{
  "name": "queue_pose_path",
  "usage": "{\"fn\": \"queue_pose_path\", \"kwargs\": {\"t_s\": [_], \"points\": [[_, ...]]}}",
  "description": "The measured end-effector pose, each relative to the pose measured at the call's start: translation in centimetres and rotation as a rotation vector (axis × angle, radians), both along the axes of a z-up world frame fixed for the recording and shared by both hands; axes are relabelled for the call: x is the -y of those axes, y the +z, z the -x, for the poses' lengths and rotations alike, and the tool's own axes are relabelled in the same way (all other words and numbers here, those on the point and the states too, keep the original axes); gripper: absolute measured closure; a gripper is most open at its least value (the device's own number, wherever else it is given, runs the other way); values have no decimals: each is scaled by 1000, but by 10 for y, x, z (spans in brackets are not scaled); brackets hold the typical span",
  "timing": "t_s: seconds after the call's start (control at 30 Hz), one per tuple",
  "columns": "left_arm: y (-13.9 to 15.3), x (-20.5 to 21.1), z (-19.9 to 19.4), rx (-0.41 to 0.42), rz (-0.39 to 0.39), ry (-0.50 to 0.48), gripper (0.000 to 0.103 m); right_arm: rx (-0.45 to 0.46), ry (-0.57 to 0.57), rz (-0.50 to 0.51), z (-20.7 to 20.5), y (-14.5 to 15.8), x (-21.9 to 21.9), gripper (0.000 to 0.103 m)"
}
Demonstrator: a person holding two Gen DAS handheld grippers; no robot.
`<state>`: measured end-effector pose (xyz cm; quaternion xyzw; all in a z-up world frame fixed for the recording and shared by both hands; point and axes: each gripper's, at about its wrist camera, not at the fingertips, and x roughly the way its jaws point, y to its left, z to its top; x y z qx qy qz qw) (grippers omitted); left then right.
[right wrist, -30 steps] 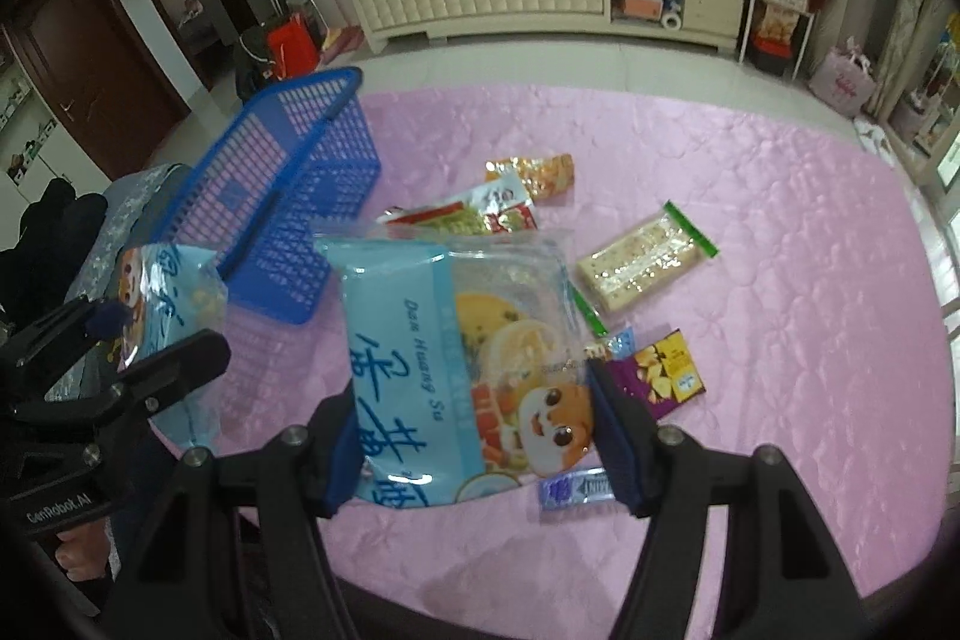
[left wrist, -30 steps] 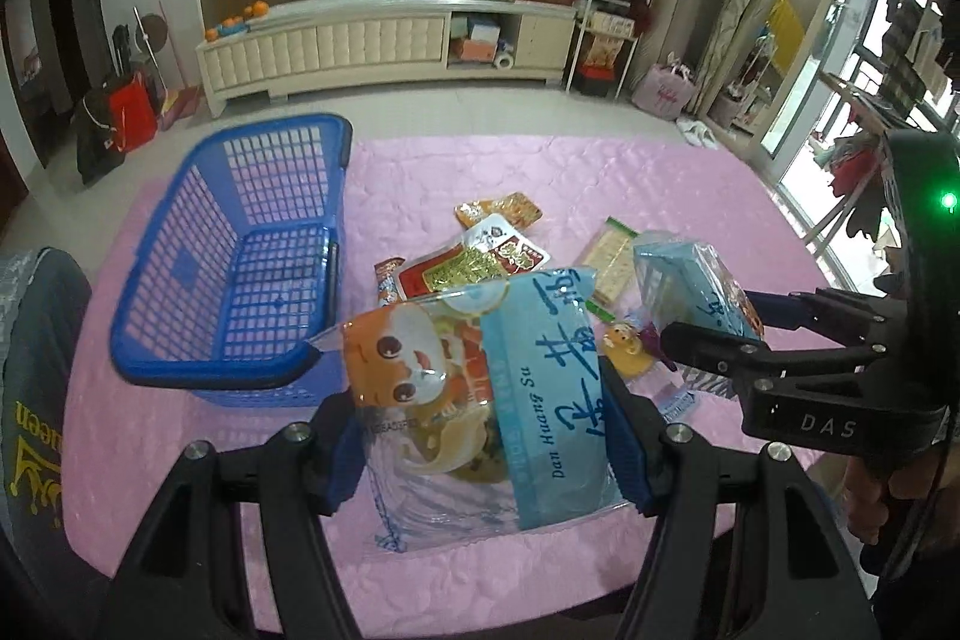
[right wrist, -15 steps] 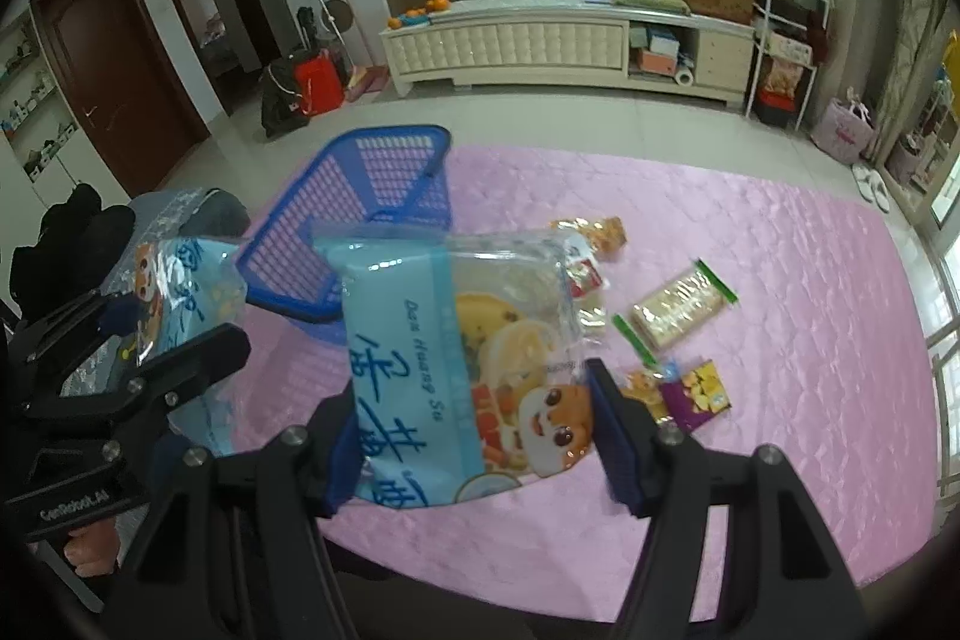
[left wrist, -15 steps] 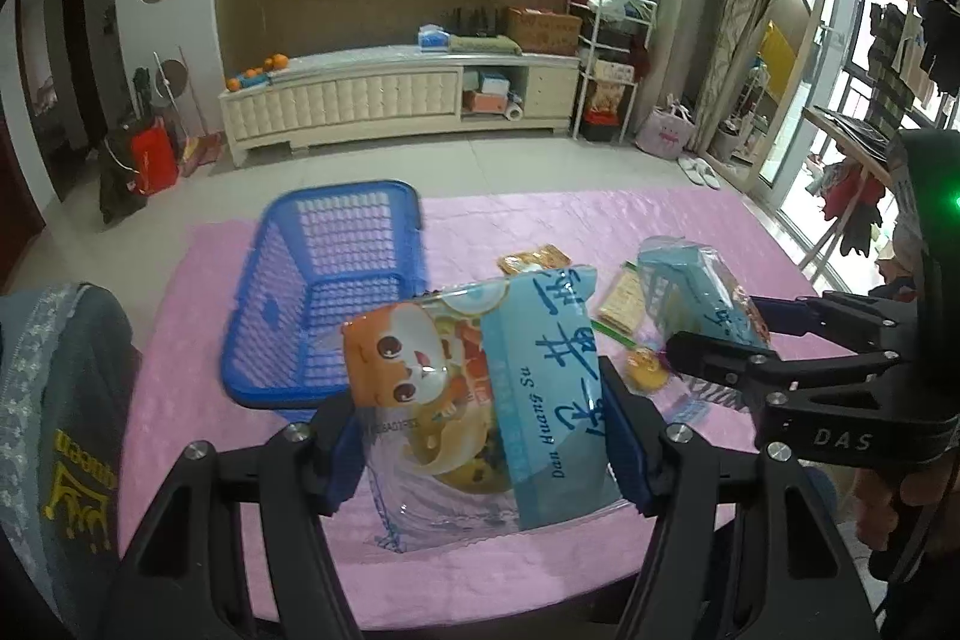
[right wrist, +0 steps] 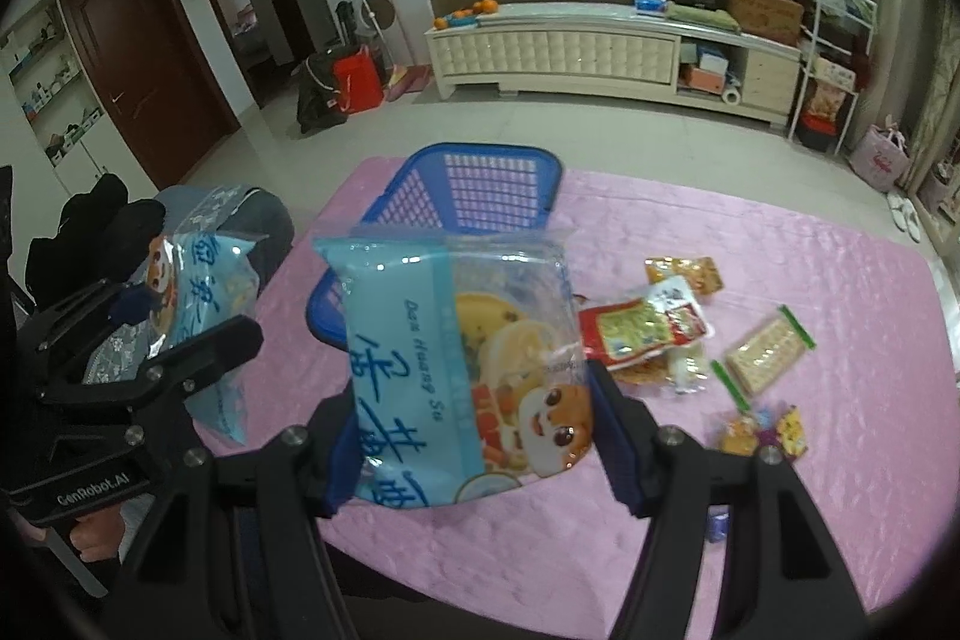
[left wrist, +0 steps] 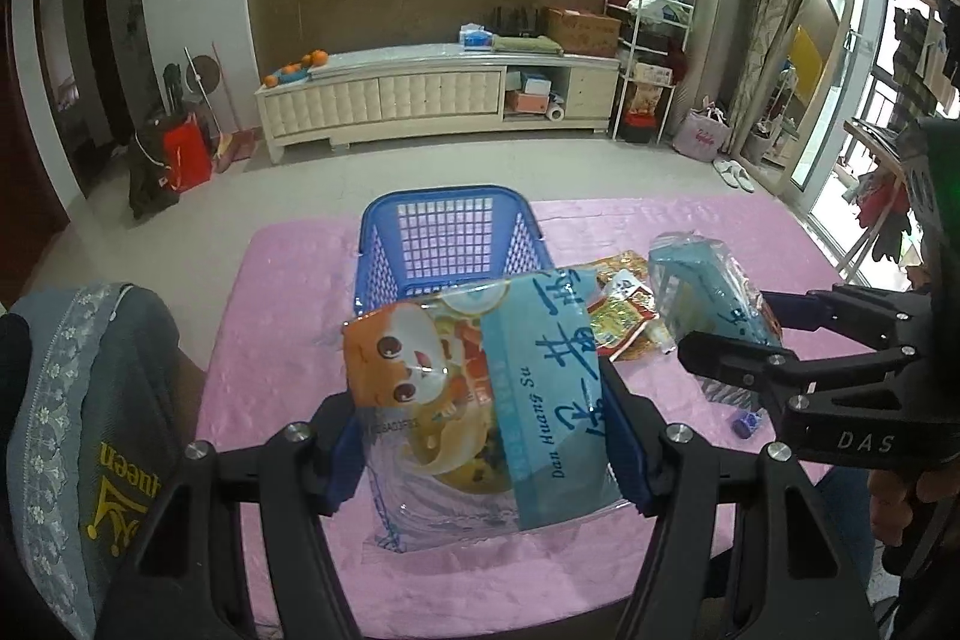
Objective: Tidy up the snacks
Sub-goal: 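Carry both bags over the blue basket and open both tools to drop them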
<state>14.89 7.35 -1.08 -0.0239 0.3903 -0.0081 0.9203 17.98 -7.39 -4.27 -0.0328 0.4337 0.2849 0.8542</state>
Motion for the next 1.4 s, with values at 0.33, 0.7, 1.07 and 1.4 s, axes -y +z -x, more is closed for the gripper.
{"fn": "queue_pose_path", "kwargs": {"t_s": [0.33,0.7,1.07,1.4], "points": [[-21,-28,-35,-55,7,37,39,-44,39,8,-29,-15,-38,33],[-56,-46,-73,-122,42,44,39,-95,47,41,-61,-41,-59,33],[-85,-58,-95,-191,112,37,39,-165,45,17,-79,-61,-65,33],[-92,-63,-103,-208,117,46,37,-183,66,38,-81,-68,-75,33]]}}
